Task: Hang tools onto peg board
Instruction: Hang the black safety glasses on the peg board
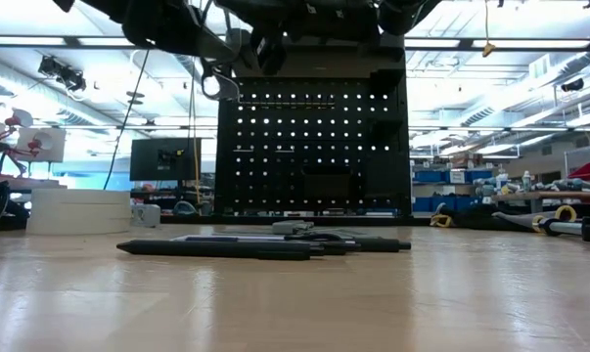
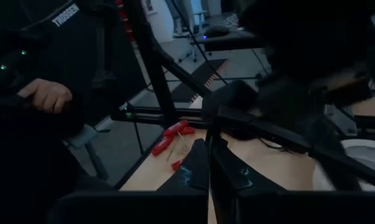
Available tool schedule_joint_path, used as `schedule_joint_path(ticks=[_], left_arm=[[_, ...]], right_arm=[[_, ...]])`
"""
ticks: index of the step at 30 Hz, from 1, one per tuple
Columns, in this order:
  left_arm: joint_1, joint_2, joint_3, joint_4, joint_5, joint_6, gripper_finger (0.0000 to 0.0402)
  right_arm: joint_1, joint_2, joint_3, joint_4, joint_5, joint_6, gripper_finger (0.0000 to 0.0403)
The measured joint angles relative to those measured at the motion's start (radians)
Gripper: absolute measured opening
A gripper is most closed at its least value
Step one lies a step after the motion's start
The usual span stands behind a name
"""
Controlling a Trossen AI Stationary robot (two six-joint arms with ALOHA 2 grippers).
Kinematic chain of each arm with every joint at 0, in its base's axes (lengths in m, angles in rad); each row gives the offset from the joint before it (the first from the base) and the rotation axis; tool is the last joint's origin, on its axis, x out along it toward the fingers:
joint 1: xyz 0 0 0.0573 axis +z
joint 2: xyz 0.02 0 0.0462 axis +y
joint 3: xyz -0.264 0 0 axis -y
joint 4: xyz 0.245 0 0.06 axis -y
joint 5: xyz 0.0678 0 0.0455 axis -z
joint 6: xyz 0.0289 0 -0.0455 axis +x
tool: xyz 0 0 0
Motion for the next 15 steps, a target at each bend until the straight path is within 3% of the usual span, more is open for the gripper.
schedule_joint_path(ticks=[6, 12, 15], left_arm=[[0.0, 0.062, 0.0, 0.119, -0.012, 0.002, 0.0105], [0.0, 0.077, -0.001, 0.064, -0.143, 0.05, 0.0106], [0.001, 0.077, -0.001, 0.093, -0.133, 0.048, 0.0106]], right_arm=[[0.001, 0.0, 0.0, 0.003, 0.0, 0.026, 0.0009], [0.006, 0.0, 0.0, -0.001, 0.0, 0.042, 0.0009], [0.006, 0.0, 0.0, 0.0, 0.0, 0.038, 0.0009]])
